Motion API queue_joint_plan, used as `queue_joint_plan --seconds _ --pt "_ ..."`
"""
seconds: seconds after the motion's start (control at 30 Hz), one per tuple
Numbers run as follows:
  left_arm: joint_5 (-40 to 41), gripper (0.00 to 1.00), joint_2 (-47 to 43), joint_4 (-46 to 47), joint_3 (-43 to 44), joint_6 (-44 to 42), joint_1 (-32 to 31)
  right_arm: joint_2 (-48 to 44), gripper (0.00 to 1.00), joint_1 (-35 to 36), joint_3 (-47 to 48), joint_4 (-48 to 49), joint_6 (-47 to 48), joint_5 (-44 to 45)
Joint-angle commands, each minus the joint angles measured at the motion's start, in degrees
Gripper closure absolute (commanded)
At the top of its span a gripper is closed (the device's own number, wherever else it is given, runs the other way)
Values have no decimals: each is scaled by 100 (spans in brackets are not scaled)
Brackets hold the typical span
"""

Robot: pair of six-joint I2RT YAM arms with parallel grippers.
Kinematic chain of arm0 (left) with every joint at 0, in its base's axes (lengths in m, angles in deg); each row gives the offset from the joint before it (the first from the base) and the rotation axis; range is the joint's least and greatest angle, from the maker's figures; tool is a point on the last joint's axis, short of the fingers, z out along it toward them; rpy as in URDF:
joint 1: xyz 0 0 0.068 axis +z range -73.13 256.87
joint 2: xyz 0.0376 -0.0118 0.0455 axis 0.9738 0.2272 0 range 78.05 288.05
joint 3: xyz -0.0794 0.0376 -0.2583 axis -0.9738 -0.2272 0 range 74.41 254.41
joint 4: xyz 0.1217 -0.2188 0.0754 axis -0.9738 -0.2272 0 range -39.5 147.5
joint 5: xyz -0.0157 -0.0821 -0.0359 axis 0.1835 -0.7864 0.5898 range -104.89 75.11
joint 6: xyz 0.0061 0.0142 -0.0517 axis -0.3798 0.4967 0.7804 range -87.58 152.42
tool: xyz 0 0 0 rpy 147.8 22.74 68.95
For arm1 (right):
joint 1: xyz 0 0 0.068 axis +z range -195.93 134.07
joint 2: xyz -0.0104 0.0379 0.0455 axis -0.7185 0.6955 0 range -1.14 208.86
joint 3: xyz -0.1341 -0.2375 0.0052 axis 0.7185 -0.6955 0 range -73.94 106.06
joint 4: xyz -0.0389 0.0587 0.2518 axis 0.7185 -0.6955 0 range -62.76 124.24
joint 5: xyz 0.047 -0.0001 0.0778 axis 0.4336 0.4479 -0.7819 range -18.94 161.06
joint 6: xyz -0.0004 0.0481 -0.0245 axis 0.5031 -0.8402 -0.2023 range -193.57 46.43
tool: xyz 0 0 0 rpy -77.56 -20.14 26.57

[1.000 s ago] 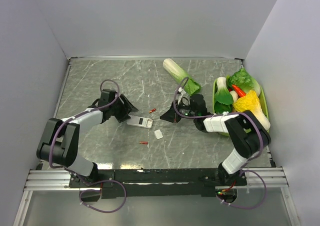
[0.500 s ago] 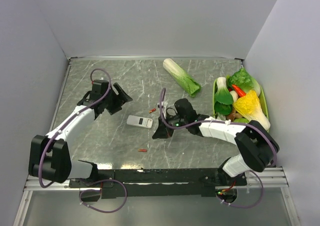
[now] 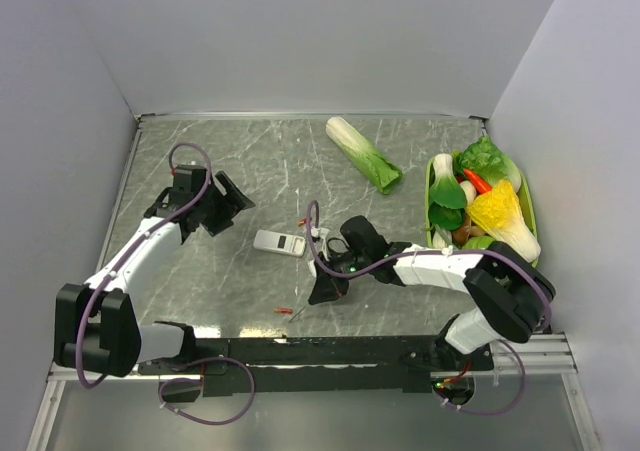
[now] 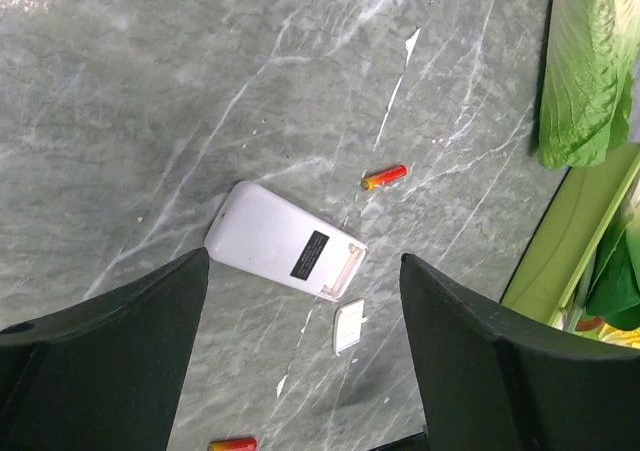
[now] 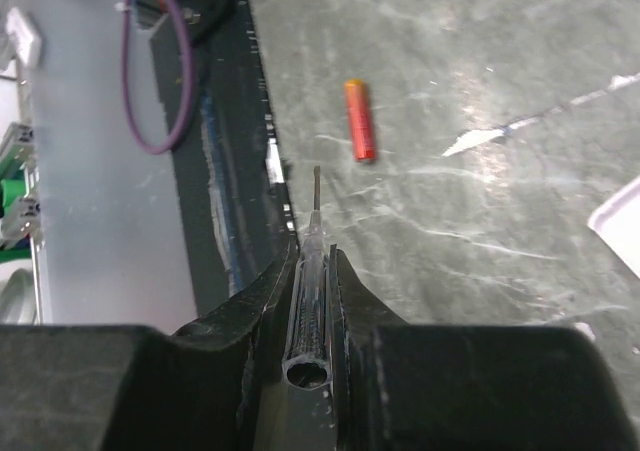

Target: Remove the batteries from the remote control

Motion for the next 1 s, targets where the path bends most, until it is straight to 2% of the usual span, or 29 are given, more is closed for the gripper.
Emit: queue_joint_plan --seconds 0.0,0.3,0.43,0.53,0.6,0.63,0.73,0.77,0.8,0.87,0.9,0.97 --pt "44 18 -207 31 -32 -82 44 201 100 13 -81 594 -211 229" --pt "202 18 -365 -74 -41 -100 88 378 100 30 -169 1001 -492 238" --pt "352 19 -479 -179 55 -135 106 -43 100 30 -213 677 -597 290" --pt "519 19 -680 -162 143 -249 106 -692 100 30 -266 518 -905 221" --pt "580 19 -882 -118 91 -267 106 -931 100 -14 -178 220 -889 553" --pt "598 19 -918 -92 73 -328 106 -1124 100 -49 5 -226 -810 763" --pt "581 22 -1094 240 -49 -538 97 -1458 100 -286 383 -982 -546 2211" --pt "372 24 -1190 425 -163 -635 97 -1529 100 -408 437 -1047 -493 3216" --pt "343 24 -1435 636 -295 -697 97 -1626 99 -427 463 -1047 -379 3774" --pt "448 18 -1743 987 -682 -689 97 -1609 97 -436 516 -882 -169 4655" --pt "553 15 -2049 1077 -787 -663 97 -1539 97 -444 569 -837 76 5477" --pt "633 11 -2289 1096 -929 -662 105 -1206 94 -436 771 -784 315 6124"
